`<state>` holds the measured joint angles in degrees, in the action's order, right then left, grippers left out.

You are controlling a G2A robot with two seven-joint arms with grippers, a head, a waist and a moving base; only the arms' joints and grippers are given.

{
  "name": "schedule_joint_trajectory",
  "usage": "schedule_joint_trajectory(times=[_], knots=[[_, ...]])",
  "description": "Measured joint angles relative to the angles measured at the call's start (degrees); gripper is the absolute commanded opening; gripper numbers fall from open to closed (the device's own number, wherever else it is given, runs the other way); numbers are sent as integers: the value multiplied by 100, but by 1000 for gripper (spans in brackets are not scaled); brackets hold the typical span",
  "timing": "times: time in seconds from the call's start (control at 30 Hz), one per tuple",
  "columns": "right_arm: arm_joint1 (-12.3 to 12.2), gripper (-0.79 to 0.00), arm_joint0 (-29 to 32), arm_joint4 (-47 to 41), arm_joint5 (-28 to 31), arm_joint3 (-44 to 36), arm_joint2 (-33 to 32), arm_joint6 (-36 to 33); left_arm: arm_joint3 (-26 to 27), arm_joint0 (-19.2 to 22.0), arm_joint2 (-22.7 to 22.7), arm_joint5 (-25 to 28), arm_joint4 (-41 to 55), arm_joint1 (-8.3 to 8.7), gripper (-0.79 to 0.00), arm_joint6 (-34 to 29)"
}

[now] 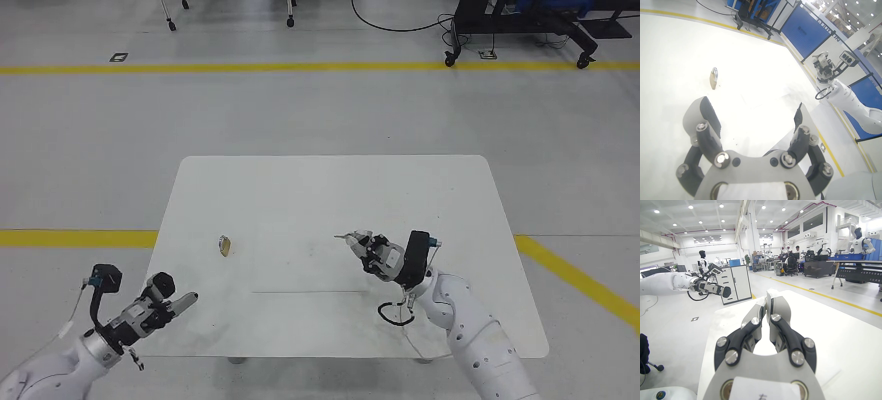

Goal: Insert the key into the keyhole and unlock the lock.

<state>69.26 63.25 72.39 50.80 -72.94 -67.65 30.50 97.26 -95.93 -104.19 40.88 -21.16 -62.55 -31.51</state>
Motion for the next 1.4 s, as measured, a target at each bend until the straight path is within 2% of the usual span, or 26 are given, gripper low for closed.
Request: schedule_joint_trajectory(times=[0.3,0.47,0.63,0.93,1.03,1.2,1.37,1.4], knots=[[10,-785,-37,-72,-11,19,60,-58,-20,149,-97,-539,214,91,0,-581],[-39,-785,66,-86,146,41,-116,190,-17,610,240,-1163,-178,137,0,-1162],[-90,-785,153,-37,297,67,-269,308,-63,1067,595,-1664,-669,150,0,-1242],[-88,-785,151,-38,294,66,-266,305,-158,1749,1412,-2238,-1914,159,0,-1607],[-88,-785,151,-38,294,66,-266,305,-191,1867,1639,-2381,-2023,145,0,-1644],[-88,-785,151,-38,294,66,-266,306,-232,1947,1769,-2486,-2021,141,0,-1606],[-88,-785,151,-38,294,66,-266,306,-542,2169,1951,-2741,-2448,129,0,-1295],[-88,-785,151,-38,294,66,-266,306,-578,2204,2004,-2758,-2508,123,-37,-1241]])
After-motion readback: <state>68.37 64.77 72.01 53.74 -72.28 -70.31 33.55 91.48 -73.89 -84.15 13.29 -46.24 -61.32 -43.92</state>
